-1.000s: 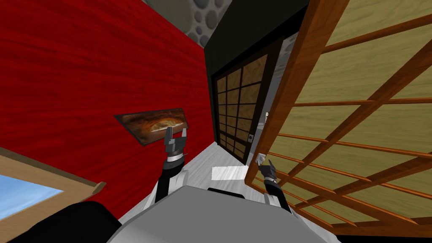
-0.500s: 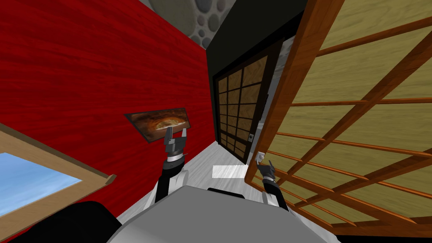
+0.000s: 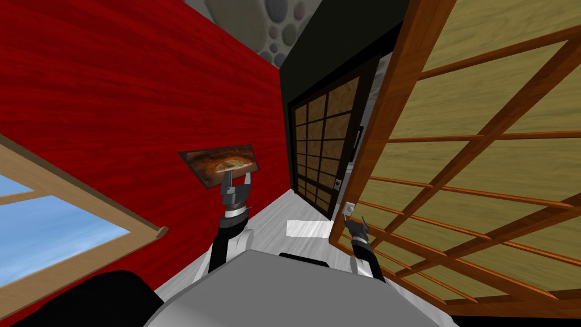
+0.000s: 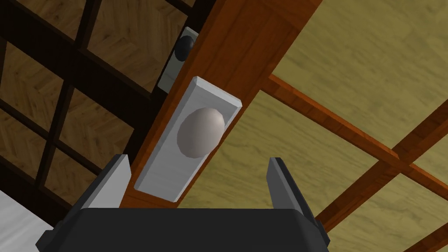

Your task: Pull the door open

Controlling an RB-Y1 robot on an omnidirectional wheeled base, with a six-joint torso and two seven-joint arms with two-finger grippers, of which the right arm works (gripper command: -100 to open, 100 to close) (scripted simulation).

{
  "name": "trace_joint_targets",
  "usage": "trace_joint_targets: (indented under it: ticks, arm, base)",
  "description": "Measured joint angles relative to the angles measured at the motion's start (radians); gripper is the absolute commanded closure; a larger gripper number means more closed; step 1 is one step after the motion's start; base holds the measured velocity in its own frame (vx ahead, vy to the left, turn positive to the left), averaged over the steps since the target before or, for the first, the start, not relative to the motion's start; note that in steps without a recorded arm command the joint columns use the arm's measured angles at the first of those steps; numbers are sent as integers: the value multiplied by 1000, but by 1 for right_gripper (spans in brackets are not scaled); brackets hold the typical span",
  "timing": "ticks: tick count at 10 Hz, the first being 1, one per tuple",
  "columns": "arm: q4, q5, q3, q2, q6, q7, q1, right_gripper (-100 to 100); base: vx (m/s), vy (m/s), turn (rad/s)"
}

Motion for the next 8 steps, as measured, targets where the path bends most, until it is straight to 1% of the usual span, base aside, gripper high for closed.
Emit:
trace_joint_targets:
  ticks: [2, 4, 8]
  arm:
    - [-2, -18, 6, 5, 1, -45, -2, -100]
    - [-8, -45, 14, 11, 4, -98, -2, -100]
    - [-6, -81, 26, 19, 3, -197, -8, -100]
  base:
    - [-47, -9, 37]
    - [-60, -7, 43]
    - [-56, -11, 36]
